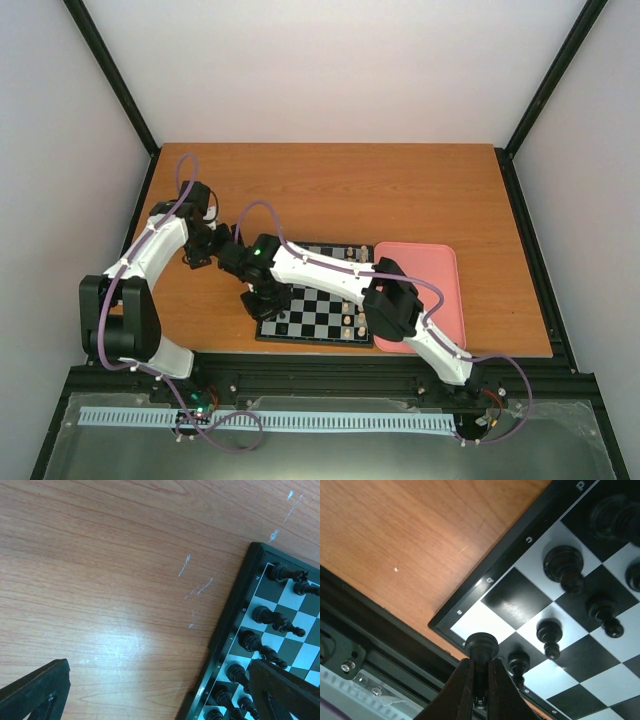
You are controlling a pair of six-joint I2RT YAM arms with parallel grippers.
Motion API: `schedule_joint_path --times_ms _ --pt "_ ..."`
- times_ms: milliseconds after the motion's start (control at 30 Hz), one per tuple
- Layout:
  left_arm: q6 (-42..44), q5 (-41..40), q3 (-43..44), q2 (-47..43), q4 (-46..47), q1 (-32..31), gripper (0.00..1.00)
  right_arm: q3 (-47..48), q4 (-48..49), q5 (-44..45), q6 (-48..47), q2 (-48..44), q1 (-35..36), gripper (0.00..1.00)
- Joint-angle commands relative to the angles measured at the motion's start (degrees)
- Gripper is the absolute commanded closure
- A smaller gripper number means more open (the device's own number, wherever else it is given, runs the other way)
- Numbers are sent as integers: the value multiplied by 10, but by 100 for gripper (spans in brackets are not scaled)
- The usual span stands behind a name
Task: Set up the chess pieces on the board
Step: Place the chess piece on the chessboard.
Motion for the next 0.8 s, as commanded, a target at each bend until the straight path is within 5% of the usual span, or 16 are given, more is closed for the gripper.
schedule_joint_path --times_ms 0,767 --pt "-4 6 3 -17 1 -3 0 -2 7 -10 -9 14 -12 97" --pt "-2 7 6 -3 4 -4 0 2 6 -9 -25 44 -32 96"
